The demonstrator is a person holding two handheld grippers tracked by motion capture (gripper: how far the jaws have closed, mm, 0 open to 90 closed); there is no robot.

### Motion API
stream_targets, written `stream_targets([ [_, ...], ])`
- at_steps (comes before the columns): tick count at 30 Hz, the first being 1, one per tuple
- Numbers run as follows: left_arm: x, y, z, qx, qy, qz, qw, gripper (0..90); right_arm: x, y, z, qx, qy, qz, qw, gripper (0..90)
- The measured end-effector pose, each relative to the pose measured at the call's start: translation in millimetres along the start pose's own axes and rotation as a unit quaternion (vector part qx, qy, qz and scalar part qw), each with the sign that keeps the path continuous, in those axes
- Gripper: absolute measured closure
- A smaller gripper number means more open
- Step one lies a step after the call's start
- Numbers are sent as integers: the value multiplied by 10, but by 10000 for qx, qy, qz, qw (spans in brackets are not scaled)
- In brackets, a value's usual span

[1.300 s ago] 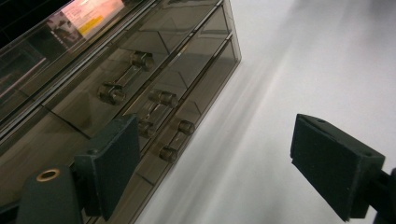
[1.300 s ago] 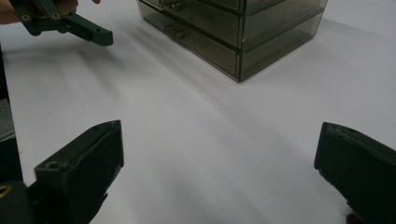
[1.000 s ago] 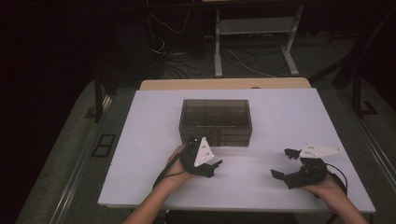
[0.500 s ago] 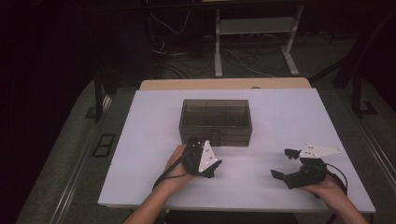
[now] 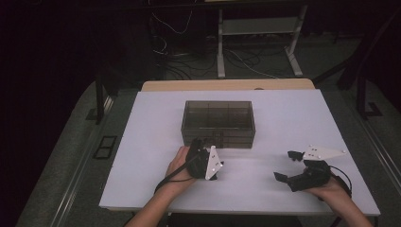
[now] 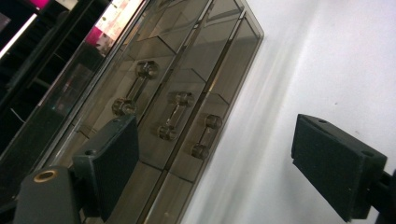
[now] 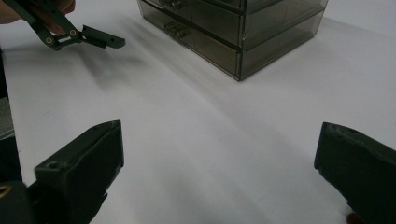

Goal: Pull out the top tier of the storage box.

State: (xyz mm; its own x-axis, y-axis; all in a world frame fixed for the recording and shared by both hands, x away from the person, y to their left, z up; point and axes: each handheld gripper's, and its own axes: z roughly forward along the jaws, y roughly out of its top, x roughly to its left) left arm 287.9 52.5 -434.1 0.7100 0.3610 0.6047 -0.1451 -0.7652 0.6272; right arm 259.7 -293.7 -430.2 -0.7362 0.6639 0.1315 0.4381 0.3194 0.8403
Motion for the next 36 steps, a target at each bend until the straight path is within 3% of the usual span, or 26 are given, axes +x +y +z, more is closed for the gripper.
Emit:
stream_targets([
  [8,-30,23,5,56,180,333,9993,145,1,-1,3,8,0,-8,10000,9],
  [15,-64,37,10,196,325,676,9970,146,1,-2,6,12,-5,-13,10000,9],
  [21,-96,41,18,225,430,841,9953,146,3,-3,8,17,-11,-29,10000,9],
  [27,-105,53,13,324,612,1137,9911,146,5,-3,10,29,-10,-32,10000,9],
  [36,-84,103,-12,333,860,1281,9875,147,6,-4,5,16,-15,-27,10000,10],
])
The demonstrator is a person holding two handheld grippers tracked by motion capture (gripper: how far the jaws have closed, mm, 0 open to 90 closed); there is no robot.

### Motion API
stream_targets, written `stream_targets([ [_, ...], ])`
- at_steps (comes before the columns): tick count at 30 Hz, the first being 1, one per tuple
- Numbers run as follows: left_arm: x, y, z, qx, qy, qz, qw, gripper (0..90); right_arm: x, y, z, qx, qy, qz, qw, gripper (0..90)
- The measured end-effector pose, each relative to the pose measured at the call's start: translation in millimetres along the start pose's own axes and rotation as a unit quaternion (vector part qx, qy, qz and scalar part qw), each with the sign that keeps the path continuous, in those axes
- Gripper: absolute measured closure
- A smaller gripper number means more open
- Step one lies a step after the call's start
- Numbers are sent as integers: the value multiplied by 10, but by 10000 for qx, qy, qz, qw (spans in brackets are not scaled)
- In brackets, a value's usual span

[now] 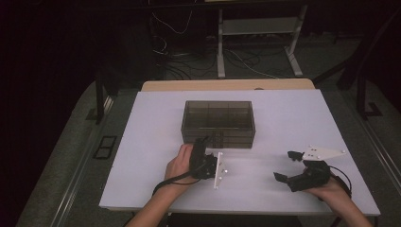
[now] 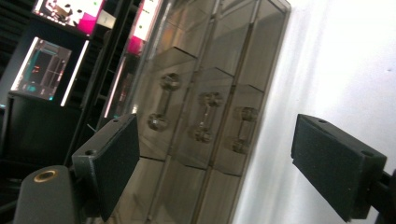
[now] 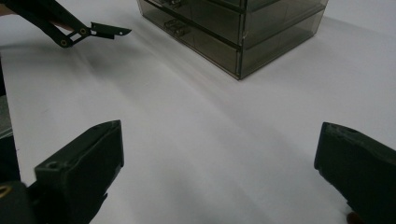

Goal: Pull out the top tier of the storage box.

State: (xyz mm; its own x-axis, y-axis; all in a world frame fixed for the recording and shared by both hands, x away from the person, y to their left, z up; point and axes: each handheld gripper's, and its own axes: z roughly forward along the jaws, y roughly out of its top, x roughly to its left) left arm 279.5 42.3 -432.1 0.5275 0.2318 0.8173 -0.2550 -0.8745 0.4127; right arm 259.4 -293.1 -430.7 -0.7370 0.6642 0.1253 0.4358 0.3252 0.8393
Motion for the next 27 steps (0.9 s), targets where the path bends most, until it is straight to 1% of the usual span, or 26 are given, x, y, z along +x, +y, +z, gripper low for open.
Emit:
stream_targets([
  [2,22,10,3,35,55,69,10000,147,1,0,-2,2,0,-2,10000,9],
  [8,77,34,29,22,238,122,9996,150,2,-1,-4,2,-1,0,10000,9],
  [9,74,36,33,42,247,117,9996,150,2,-2,-3,1,2,2,10000,9],
  [13,82,56,60,63,329,246,9991,153,3,-2,-1,6,3,4,10000,10],
  [21,79,58,88,105,650,305,9974,166,4,-5,7,12,15,-11,10000,10],
  [23,78,61,88,77,669,333,9972,185,5,-5,7,12,15,-23,10000,10],
  [24,79,61,91,81,689,381,9969,206,8,-5,6,18,17,-22,10000,9],
  [25,70,59,97,104,700,376,9968,215,10,-6,6,22,21,-20,10000,9],
  [27,63,55,113,115,746,453,9961,216,11,-8,7,26,22,-22,10000,10],
])
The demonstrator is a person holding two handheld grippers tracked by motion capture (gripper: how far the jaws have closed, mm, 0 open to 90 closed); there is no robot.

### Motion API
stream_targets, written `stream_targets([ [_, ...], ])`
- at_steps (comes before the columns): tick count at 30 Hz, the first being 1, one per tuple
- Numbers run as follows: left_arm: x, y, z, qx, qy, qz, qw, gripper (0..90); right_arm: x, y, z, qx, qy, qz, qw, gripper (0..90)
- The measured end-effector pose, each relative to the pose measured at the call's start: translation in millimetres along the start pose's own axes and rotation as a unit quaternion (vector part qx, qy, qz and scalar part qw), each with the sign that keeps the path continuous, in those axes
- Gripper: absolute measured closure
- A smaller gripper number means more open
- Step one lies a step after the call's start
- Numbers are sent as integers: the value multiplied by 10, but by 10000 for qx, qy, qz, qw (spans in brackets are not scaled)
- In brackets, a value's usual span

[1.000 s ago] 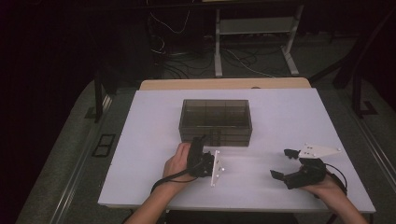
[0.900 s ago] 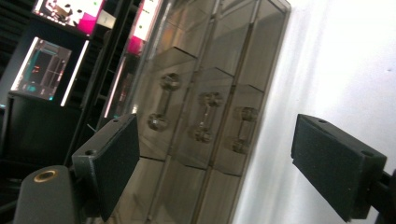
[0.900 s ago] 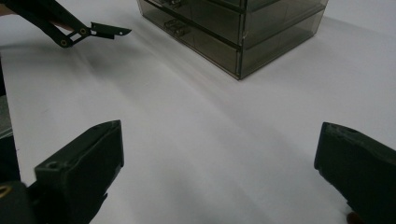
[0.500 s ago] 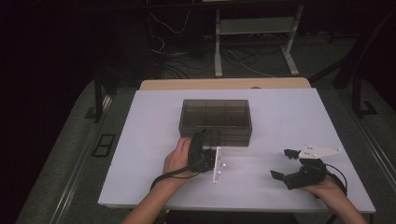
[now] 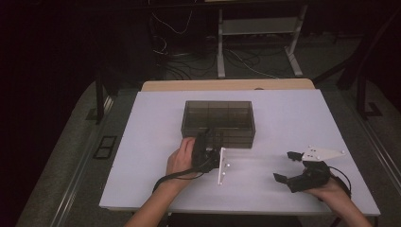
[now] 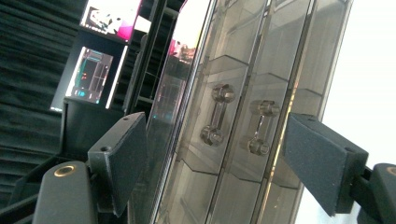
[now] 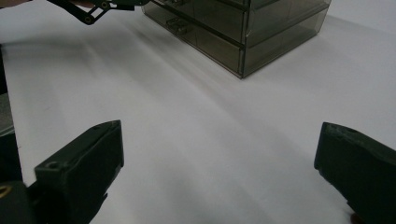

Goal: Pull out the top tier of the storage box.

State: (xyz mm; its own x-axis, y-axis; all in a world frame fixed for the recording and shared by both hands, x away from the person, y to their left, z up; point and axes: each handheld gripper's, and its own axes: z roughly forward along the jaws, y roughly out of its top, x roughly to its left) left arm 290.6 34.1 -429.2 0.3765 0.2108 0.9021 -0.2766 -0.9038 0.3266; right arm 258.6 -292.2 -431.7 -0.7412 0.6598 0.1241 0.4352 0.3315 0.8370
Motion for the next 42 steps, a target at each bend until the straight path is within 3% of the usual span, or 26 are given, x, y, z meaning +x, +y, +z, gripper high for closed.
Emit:
stream_targets([
  [3,-19,1,7,25,8,39,10000,221,1,0,3,4,0,5,10000,9],
  [7,-32,19,12,14,-100,87,9999,335,-1,-2,3,3,-2,9,10000,10],
  [9,-48,20,21,29,-94,94,9999,344,-1,-2,3,1,-3,9,10000,9],
  [32,-124,41,42,113,183,380,9990,546,-2,-4,7,-3,-8,17,10000,10],
  [42,-131,45,48,229,301,614,9974,646,-3,-4,8,-3,-6,20,10000,9],
])
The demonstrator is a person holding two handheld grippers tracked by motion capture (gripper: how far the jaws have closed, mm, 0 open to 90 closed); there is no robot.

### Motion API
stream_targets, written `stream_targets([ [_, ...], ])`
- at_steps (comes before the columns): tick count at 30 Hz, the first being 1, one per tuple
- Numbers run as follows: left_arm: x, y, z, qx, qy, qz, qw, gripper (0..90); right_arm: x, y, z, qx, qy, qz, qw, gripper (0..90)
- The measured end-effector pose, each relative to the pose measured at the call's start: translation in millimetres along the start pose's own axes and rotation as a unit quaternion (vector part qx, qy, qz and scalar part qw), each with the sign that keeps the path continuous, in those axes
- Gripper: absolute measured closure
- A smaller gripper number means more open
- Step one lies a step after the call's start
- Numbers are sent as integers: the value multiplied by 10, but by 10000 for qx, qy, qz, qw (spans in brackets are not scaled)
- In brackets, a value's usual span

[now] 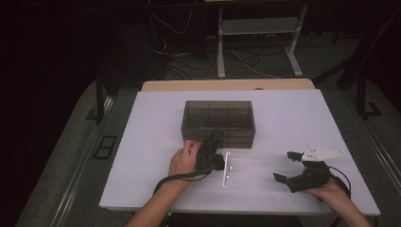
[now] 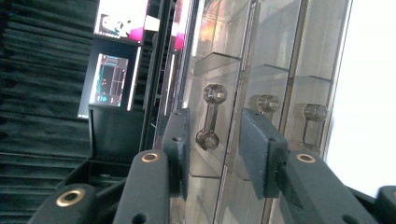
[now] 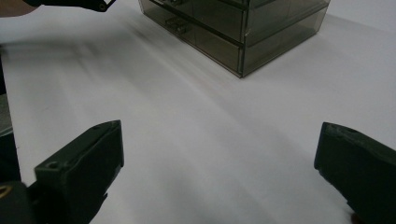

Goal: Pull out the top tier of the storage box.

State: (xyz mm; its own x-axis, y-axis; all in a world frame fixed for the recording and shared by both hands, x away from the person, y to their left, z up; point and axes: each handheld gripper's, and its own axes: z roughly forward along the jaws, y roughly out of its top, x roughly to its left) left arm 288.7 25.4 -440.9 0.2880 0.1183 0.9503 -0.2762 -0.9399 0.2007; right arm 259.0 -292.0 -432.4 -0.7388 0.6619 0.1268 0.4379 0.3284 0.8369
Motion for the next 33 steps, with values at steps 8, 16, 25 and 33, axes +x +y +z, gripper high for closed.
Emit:
stream_targets([
  [8,-5,-4,10,92,86,73,9999,707,0,1,-1,-3,-3,12,10000,9],
  [16,-16,-2,18,199,112,197,9995,746,-1,2,-5,6,-14,21,10000,9],
  [25,-31,9,16,342,163,407,9985,768,-4,1,-3,-25,-10,2,10000,10],
  [33,-49,14,24,352,279,513,9977,783,-2,1,-4,-29,1,-1,10000,10],
])
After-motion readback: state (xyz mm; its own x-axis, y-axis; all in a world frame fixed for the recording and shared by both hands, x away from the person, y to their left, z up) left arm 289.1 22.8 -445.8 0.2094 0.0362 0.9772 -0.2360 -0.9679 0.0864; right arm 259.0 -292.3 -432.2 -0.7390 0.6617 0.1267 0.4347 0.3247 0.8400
